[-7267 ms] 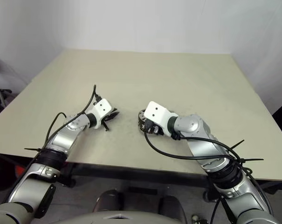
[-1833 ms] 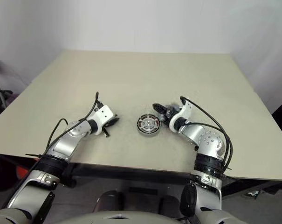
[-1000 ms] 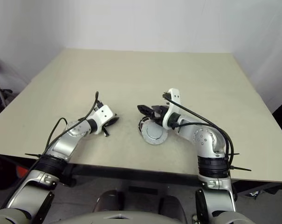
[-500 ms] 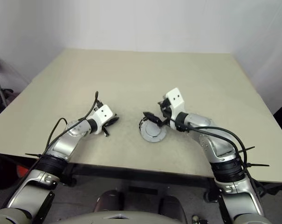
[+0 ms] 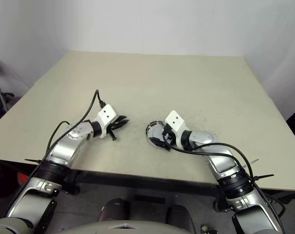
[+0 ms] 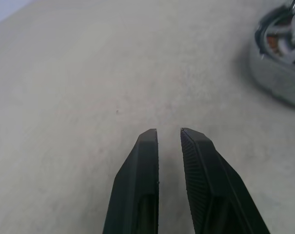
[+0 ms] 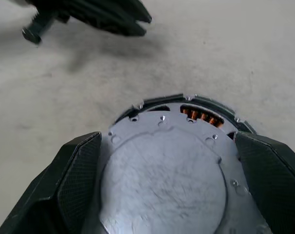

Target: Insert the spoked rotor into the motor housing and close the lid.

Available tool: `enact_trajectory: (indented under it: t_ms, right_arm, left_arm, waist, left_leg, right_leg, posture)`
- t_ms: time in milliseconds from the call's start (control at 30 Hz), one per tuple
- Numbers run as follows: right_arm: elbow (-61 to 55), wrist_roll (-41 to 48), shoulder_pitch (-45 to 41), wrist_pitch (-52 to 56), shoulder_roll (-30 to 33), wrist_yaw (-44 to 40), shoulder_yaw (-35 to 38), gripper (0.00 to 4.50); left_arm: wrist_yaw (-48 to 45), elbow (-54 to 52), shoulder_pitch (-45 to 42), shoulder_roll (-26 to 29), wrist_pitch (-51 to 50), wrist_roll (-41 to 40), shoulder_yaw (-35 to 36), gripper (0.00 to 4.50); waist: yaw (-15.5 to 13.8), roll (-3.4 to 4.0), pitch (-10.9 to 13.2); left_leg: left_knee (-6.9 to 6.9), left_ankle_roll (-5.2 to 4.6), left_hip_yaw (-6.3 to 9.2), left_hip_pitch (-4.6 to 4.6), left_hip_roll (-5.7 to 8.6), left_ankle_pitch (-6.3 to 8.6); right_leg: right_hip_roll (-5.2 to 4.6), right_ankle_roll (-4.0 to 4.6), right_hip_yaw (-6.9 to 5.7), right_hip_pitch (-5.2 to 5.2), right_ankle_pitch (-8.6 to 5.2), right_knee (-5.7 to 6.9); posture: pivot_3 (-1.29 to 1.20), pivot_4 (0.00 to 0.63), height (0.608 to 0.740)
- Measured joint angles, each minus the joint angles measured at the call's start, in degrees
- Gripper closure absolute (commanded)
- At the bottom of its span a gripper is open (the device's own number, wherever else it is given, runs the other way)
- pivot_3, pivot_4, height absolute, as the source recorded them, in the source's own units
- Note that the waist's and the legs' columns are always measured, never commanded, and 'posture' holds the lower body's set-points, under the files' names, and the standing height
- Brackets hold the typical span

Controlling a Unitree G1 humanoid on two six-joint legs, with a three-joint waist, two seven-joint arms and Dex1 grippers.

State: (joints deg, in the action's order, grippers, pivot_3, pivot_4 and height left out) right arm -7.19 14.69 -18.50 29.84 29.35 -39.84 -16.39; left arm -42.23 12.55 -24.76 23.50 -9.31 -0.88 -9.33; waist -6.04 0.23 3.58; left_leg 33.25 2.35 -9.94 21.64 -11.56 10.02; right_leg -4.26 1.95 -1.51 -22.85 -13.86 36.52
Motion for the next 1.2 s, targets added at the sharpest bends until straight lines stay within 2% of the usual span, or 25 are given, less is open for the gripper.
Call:
enact_trajectory:
  t_ms: [133,200,300,333,533,867,1200]
  right_arm:
    - [0.06,-0.48,0.95,-0.74,-0.21,-0.11,0.96,0.04]
    - [0.20,-0.87,1.55,-1.40,-0.16,-0.34,1.63,0.43]
    - [0.30,-1.18,1.97,-2.12,-0.16,-1.08,1.65,1.34]
    - [0.41,-1.21,1.98,-2.15,-0.17,-1.10,1.66,1.51]
    - [0.88,-1.26,1.92,-1.92,-0.62,-1.08,1.95,1.50]
    - [2.19,1.58,-2.03,5.61,-4.94,0.76,6.56,1.50]
    - [5.87,-1.90,-2.88,3.06,-6.42,1.26,5.35,1.50]
  left_arm:
    - [0.02,-0.11,0.19,-0.01,-0.13,-0.08,-0.01,3.67]
    - [0.07,-0.12,0.20,-0.02,-0.23,-0.08,0.00,3.67]
    - [0.21,-0.11,0.21,-0.04,-0.55,-0.07,-0.01,3.67]
    - [0.24,-0.12,0.21,-0.04,-0.57,-0.07,-0.01,3.67]
    - [1.32,0.03,0.22,-0.12,-0.58,0.31,-0.01,3.67]
    - [2.54,0.03,0.95,-0.58,-0.70,1.32,-0.23,3.67]
    - [3.53,-0.07,1.41,-0.56,-1.24,2.20,-0.32,3.67]
  waist:
    - [0.01,-0.01,-0.01]
    - [0.01,-0.02,-0.01]
    - [0.03,-0.02,-0.01]
    - [0.03,-0.02,-0.01]
    - [0.02,-0.02,-0.01]
    - [0.08,-0.02,-0.01]
    - [0.17,-0.02,-0.01]
  left_leg:
    - [0.03,-0.01,0.00,-0.03,0.00,0.01]
    - [0.04,-0.02,0.00,-0.10,0.00,0.01]
    - [0.04,-0.03,0.00,-0.25,0.00,0.02]
    - [0.04,-0.04,0.00,-0.29,0.01,0.02]
    - [0.04,-0.10,0.02,-0.51,0.01,0.06]
    - [0.03,-0.06,0.03,-0.37,0.01,0.04]
    - [0.03,-0.10,0.02,-0.38,0.01,0.06]
  right_leg:
    - [0.00,0.00,0.00,0.06,0.00,0.00]
    - [0.00,0.00,0.00,0.14,0.00,0.00]
    - [0.00,0.00,0.00,0.29,-0.01,0.00]
    - [-0.01,-0.01,0.00,0.34,-0.01,0.00]
    - [-0.01,-0.02,0.01,0.55,-0.02,-0.02]
    - [-0.01,0.00,0.01,0.44,-0.02,-0.03]
    - [0.00,0.00,0.01,0.45,-0.02,-0.10]
  posture:
    - [0.00,0.000,0.740]
    - [0.00,0.000,0.740]
    - [0.00,0.000,0.740]
    - [0.00,0.000,0.740]
    - [0.00,0.000,0.740]
    - [0.00,0.000,0.740]
    - [0.00,0.000,0.740]
